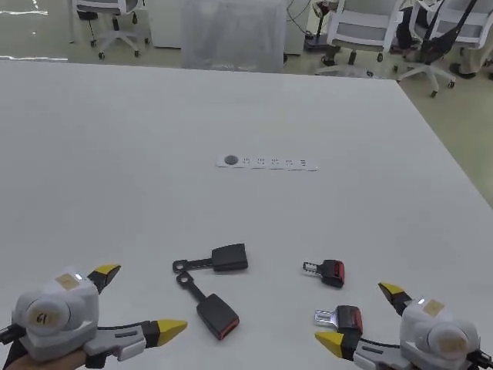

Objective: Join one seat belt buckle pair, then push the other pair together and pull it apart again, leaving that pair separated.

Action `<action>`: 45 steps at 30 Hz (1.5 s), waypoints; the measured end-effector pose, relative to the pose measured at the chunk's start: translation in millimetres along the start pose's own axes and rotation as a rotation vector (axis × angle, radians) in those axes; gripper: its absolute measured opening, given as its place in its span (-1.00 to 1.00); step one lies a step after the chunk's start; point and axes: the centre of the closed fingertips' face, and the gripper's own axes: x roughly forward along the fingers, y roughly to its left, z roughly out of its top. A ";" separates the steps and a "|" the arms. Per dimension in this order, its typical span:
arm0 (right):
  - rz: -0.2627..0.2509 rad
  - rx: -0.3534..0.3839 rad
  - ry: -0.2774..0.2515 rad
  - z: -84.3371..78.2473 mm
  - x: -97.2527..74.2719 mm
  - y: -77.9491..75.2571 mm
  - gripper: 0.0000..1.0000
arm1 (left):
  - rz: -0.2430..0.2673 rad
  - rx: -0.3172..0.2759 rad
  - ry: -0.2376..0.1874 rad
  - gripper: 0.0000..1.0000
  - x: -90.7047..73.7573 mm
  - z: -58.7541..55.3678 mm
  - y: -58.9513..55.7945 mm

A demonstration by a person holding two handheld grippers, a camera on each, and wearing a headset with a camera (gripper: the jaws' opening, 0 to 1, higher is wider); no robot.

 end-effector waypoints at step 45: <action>0.346 -0.257 0.304 -50.1 28.1 -7.8 0.69 | -0.375 0.369 0.236 0.71 76.5 -25.2 -42.2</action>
